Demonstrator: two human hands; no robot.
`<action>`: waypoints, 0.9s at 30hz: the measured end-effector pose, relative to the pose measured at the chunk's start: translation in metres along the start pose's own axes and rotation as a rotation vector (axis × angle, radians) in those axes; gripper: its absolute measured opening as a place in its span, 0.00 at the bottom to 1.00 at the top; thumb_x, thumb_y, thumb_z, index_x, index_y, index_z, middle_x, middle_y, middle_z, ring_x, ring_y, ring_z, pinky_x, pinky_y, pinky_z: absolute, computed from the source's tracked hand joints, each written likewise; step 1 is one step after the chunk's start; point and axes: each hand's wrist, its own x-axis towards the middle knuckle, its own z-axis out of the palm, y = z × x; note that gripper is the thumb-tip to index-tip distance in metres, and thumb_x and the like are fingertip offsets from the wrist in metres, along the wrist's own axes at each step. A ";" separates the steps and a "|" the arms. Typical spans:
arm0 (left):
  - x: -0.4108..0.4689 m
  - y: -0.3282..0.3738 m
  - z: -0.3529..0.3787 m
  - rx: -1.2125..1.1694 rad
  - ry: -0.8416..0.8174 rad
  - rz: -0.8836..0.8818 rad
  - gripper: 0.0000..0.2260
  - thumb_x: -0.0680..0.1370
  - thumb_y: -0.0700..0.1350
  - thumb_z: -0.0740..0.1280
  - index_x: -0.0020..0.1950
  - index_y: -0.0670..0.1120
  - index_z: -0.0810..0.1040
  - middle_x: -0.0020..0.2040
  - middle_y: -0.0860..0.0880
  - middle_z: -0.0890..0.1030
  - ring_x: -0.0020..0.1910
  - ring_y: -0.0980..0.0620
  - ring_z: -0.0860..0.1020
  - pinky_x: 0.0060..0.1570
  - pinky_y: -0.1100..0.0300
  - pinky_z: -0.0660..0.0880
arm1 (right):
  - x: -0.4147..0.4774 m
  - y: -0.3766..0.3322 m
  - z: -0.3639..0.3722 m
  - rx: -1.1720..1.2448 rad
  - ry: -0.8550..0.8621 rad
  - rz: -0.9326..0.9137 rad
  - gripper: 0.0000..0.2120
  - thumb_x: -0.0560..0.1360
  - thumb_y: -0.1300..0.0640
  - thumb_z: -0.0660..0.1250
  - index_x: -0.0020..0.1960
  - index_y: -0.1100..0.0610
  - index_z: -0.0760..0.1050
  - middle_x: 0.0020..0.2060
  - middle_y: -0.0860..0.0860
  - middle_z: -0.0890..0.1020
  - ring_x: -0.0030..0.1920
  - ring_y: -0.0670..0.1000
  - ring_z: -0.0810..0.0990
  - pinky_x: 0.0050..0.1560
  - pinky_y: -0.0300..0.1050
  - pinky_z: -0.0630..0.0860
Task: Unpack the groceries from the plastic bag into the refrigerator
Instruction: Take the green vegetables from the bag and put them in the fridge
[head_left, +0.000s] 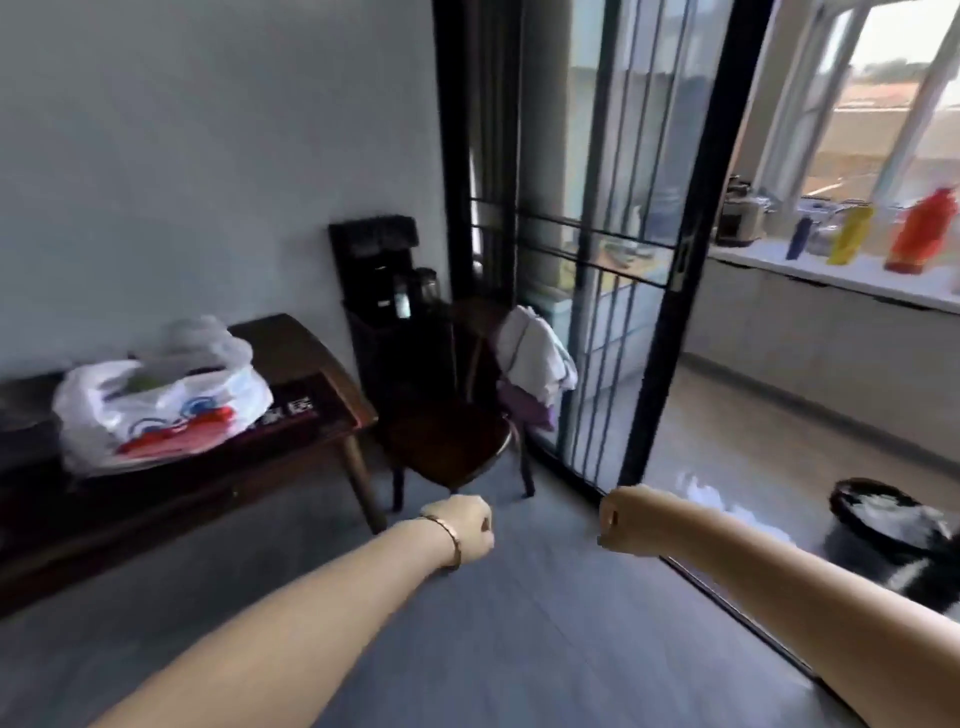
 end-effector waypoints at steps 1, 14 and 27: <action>-0.010 -0.042 -0.008 -0.035 0.013 -0.070 0.09 0.75 0.41 0.57 0.45 0.43 0.77 0.50 0.41 0.80 0.52 0.40 0.79 0.44 0.57 0.73 | 0.023 -0.036 -0.008 0.000 -0.006 -0.049 0.16 0.76 0.54 0.59 0.58 0.61 0.77 0.52 0.56 0.80 0.52 0.56 0.78 0.45 0.43 0.74; -0.107 -0.397 -0.064 -0.273 0.275 -0.541 0.11 0.76 0.44 0.57 0.51 0.48 0.79 0.55 0.46 0.80 0.52 0.43 0.79 0.44 0.58 0.73 | 0.206 -0.402 -0.084 -0.189 -0.077 -0.502 0.13 0.74 0.58 0.59 0.46 0.63 0.80 0.46 0.59 0.84 0.38 0.52 0.78 0.35 0.36 0.71; -0.012 -0.623 -0.143 -0.309 0.405 -0.553 0.14 0.79 0.45 0.57 0.65 0.51 0.70 0.61 0.49 0.75 0.55 0.48 0.77 0.54 0.52 0.76 | 0.414 -0.615 -0.150 -0.110 -0.035 -0.642 0.16 0.77 0.53 0.60 0.61 0.59 0.76 0.58 0.54 0.78 0.55 0.53 0.76 0.52 0.40 0.72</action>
